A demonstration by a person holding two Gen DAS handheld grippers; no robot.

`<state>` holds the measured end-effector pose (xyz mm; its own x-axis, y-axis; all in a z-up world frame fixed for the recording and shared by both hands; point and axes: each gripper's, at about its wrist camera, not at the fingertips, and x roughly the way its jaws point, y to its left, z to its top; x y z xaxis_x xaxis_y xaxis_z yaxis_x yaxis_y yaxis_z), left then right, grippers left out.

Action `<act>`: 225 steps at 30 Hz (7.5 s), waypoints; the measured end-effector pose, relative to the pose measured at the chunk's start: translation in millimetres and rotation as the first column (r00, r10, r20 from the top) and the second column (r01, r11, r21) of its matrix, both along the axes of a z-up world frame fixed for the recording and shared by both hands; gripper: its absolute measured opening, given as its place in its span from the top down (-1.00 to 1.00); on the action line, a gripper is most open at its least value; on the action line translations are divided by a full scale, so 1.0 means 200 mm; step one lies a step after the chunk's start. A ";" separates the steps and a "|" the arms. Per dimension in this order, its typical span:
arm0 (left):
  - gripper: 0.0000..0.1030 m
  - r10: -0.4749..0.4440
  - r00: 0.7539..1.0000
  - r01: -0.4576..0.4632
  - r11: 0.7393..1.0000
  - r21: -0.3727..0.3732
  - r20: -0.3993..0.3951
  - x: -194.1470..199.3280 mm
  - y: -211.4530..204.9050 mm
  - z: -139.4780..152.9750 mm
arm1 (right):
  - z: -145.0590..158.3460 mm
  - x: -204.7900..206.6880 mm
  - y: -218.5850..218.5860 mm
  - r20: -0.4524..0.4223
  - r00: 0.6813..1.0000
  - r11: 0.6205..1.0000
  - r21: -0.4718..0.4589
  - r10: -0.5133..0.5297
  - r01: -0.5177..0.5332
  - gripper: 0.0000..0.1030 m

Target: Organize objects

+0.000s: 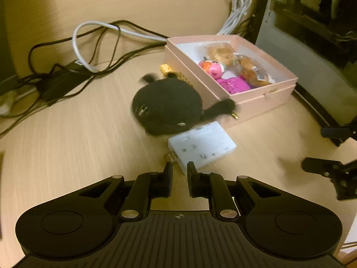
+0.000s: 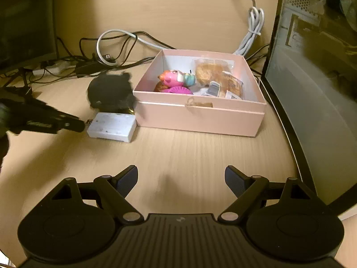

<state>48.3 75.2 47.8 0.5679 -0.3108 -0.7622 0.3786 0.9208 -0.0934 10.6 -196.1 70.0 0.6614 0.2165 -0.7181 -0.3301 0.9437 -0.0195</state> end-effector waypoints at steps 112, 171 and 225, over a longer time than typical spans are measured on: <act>-0.40 -0.080 0.992 0.072 0.994 0.081 0.093 0.17 -0.13 0.10 | -0.26 0.11 -0.13 -0.021 0.999 0.999 0.025 -0.044 0.044 -1.00; -0.40 0.173 0.985 -0.135 0.841 -0.524 0.023 0.47 -0.36 0.62 | 0.13 -0.21 -0.29 0.094 0.994 0.997 0.058 -0.063 0.057 -0.76; -0.20 0.253 0.967 -0.242 0.947 -0.211 0.029 0.94 -0.10 -0.01 | 0.17 0.14 -0.05 0.129 0.988 0.995 -0.053 -0.082 0.089 -0.87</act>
<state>236.4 55.1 45.1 0.6857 -0.3009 -0.6628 0.1509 0.9495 -0.2750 38.2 -205.8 104.6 0.7618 0.1154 -0.6374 -0.2398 0.9643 -0.1121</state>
